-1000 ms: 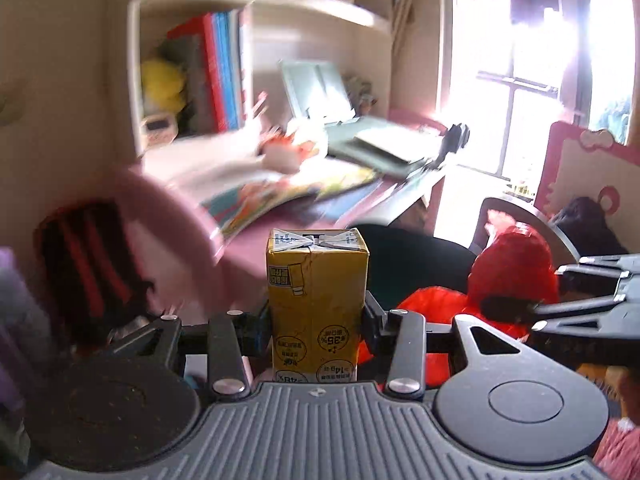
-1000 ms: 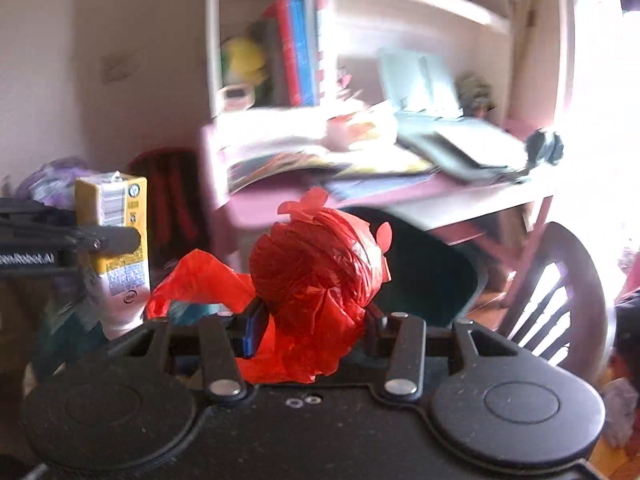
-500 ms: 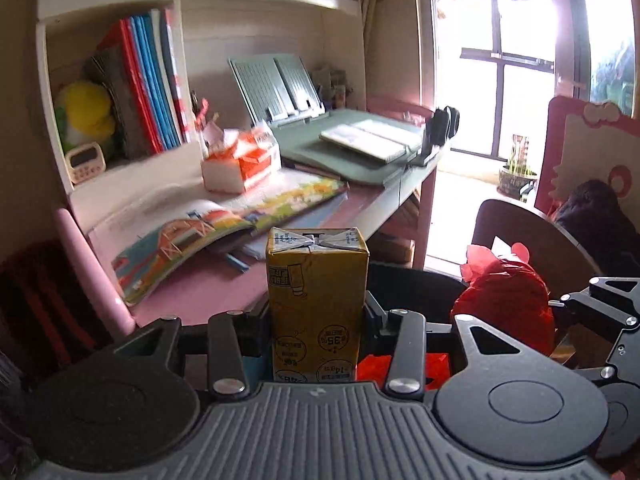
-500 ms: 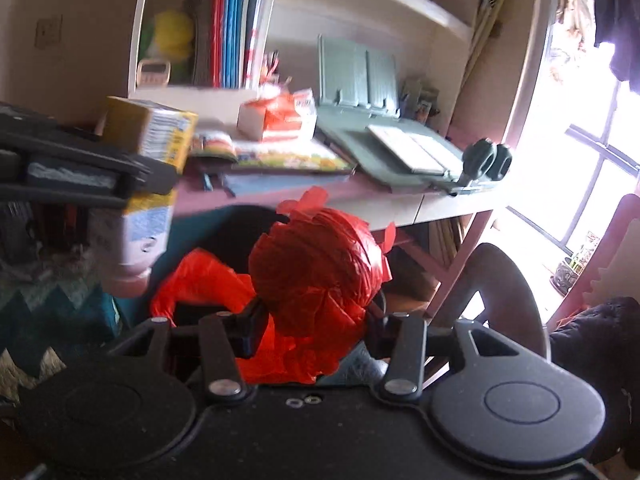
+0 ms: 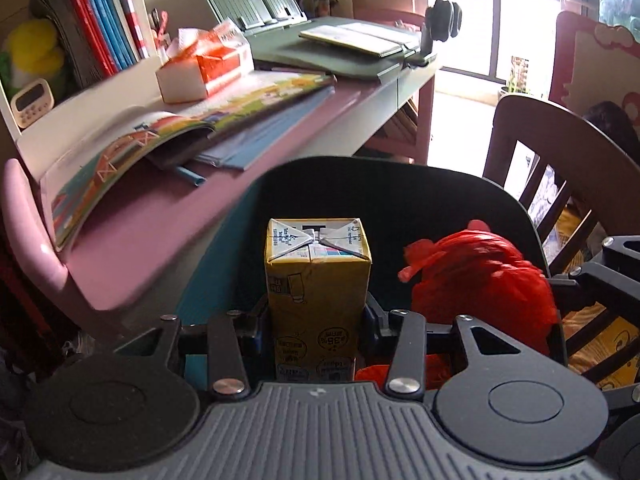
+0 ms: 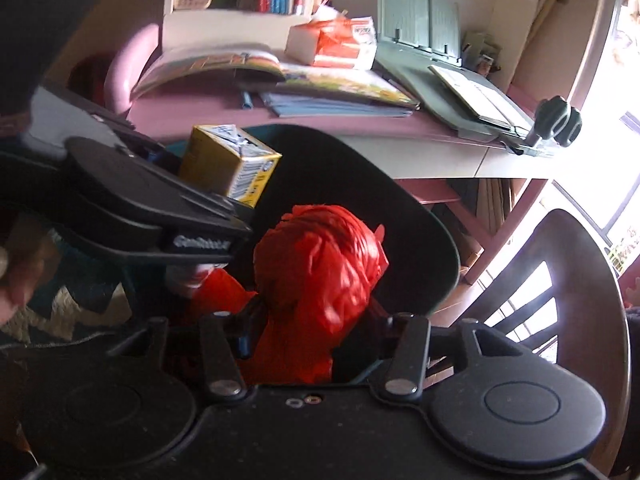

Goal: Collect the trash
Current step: 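Open both tools to drop the juice box and red bag into the bin, then move both tools back down to the trash pile, then grasp the Merry Christmas gift bag with the left tool while the right tool grasps the red wrapper, then carry the gift bag and red wrapper with both tools over the grey bin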

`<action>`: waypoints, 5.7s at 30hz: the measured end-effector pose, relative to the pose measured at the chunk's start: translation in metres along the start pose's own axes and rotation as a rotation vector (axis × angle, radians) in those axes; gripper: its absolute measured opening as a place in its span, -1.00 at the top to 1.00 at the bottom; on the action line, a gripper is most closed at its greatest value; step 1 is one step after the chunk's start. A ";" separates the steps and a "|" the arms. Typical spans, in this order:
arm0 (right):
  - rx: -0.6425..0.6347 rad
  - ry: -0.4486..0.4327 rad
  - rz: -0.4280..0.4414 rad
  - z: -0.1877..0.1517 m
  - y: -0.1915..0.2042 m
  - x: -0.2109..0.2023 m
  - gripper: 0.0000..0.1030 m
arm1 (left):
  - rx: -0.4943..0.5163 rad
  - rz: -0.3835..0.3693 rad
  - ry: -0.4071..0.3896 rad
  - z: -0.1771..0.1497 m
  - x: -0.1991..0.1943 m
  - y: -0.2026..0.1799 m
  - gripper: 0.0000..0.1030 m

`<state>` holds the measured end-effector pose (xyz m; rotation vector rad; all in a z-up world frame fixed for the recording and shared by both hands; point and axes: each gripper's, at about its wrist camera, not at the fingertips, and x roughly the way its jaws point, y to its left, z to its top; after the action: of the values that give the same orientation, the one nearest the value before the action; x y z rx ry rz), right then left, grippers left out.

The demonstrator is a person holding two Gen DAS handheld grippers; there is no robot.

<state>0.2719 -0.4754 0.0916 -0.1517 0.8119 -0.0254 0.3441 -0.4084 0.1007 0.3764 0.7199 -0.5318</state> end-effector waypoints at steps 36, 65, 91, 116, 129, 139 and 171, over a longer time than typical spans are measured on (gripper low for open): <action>0.016 -0.138 0.204 -0.009 0.093 -0.133 -0.12 | -0.081 0.037 -0.117 -0.105 -0.192 0.069 -0.20; 0.064 0.195 0.511 -0.087 0.320 0.044 -0.12 | -0.357 0.163 0.120 -0.378 -0.128 0.253 -0.58; 0.353 0.782 0.243 -0.224 0.384 0.376 -0.12 | -0.298 -0.011 0.513 -0.564 0.130 0.312 -0.85; 0.496 1.015 0.152 -0.338 0.388 0.528 -0.12 | -0.234 -0.110 0.702 -0.680 0.266 0.271 -0.67; 0.460 1.013 0.173 -0.343 0.393 0.530 0.13 | -0.361 -0.154 0.791 -0.697 0.303 0.271 0.46; 0.406 1.007 0.140 -0.326 0.402 0.513 0.34 | -0.432 -0.161 0.775 -0.688 0.285 0.293 0.89; 0.076 0.481 0.481 -0.121 0.359 0.159 0.39 | -0.629 0.019 0.399 -0.454 -0.012 0.305 0.93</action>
<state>0.2806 -0.1484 -0.1569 0.1312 1.3082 0.3731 0.2768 0.0659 -0.1627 -0.1077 1.2196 -0.1883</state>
